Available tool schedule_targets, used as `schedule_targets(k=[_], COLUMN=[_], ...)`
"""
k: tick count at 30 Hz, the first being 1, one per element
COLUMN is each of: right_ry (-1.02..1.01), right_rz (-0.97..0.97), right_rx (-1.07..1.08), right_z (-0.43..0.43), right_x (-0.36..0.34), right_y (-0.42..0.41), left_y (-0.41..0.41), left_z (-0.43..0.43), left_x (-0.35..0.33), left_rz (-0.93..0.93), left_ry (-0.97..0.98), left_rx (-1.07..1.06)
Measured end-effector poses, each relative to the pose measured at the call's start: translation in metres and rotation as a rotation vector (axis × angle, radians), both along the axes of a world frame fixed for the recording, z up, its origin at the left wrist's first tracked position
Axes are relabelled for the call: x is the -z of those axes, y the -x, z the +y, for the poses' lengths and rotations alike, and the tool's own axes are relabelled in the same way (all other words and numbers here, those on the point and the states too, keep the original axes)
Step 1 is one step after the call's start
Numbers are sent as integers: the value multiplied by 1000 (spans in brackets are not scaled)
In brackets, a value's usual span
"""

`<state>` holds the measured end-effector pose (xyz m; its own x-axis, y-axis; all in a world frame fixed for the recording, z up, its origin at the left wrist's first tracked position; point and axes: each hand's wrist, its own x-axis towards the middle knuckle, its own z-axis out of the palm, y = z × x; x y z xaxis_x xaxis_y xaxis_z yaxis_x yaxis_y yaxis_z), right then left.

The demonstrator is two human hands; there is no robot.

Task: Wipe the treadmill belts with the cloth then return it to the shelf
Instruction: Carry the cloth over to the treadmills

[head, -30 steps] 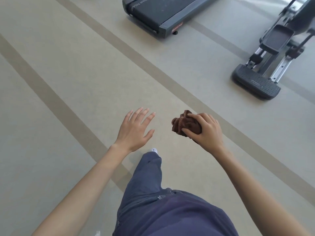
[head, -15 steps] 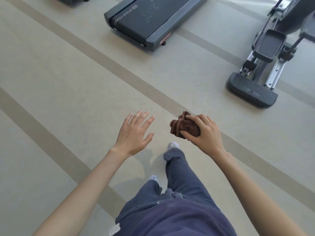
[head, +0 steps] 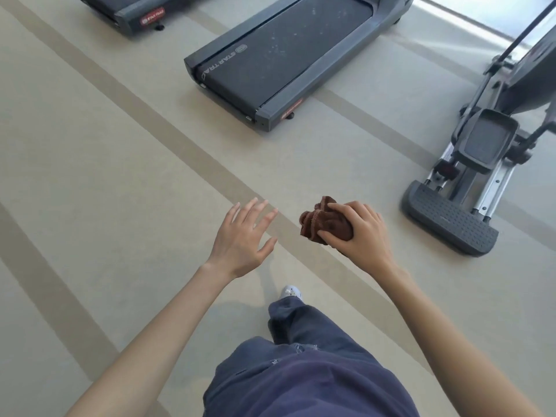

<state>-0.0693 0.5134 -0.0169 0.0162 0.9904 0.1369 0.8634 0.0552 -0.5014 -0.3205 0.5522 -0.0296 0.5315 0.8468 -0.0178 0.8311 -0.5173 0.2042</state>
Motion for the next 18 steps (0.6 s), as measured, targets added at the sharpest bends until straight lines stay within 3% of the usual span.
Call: schedule_targets(k=[18], right_ry=[23], right_rz=[-45], right_rx=[-66], right_z=[261], right_x=[11], right_y=[-100], left_y=[-84], left_z=[264], left_x=[18], left_rz=[49], left_ry=[35], left_rx=[-18])
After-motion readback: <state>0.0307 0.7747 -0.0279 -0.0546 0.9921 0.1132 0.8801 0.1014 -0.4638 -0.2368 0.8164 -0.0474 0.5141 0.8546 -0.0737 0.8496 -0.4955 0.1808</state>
